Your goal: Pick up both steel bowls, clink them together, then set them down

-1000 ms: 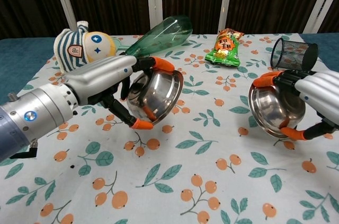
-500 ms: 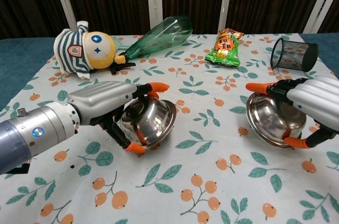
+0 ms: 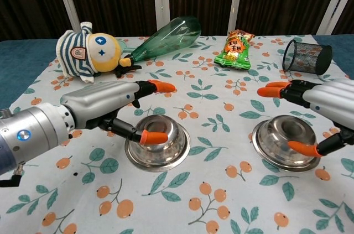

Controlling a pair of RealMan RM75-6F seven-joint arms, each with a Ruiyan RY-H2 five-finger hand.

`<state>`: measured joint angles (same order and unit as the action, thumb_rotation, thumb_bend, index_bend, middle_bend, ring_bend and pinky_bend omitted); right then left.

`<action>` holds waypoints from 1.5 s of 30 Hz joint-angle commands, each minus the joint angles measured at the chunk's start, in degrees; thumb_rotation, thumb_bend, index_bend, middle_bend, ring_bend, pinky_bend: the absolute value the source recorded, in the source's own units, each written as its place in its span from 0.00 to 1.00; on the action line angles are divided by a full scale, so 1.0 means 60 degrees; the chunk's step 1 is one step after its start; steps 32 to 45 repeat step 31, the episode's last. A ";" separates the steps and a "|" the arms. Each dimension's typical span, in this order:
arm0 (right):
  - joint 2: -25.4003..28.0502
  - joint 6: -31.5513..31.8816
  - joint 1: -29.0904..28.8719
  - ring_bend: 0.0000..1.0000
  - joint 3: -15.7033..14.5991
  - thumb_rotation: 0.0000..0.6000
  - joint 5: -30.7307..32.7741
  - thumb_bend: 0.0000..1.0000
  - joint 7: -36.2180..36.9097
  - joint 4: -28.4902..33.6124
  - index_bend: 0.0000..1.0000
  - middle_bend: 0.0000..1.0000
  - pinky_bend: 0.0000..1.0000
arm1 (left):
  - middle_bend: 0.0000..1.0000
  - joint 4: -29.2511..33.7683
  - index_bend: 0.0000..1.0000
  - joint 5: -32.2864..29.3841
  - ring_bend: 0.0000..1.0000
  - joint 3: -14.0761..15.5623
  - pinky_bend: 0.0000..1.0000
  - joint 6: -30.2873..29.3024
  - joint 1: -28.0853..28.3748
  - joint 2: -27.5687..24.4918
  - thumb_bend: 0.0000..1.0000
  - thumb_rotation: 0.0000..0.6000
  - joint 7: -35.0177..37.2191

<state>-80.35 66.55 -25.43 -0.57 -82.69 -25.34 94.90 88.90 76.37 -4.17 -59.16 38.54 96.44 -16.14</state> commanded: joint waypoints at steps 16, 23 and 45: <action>0.2531 0.3685 0.2324 0.00 -0.0439 0.80 -0.0832 0.41 -0.0277 0.1326 0.00 0.00 0.01 | 0.00 0.2113 0.00 0.2576 0.00 0.2564 0.16 -0.3494 -0.2637 -0.2963 0.11 0.34 -0.1182; 0.2407 0.4992 0.3692 0.00 -0.0861 0.79 -0.0754 0.41 0.0429 0.0263 0.00 0.00 0.00 | 0.00 0.1335 0.00 0.2528 0.00 0.3133 0.15 -0.5674 -0.4552 -0.3466 0.11 0.33 -0.1802; 0.2491 0.4708 0.3823 0.00 -0.0661 0.80 -0.0455 0.41 0.0459 0.0258 0.00 0.00 0.00 | 0.00 0.1131 0.00 0.2610 0.00 0.2690 0.15 -0.5892 -0.4809 -0.3586 0.12 0.34 -0.1816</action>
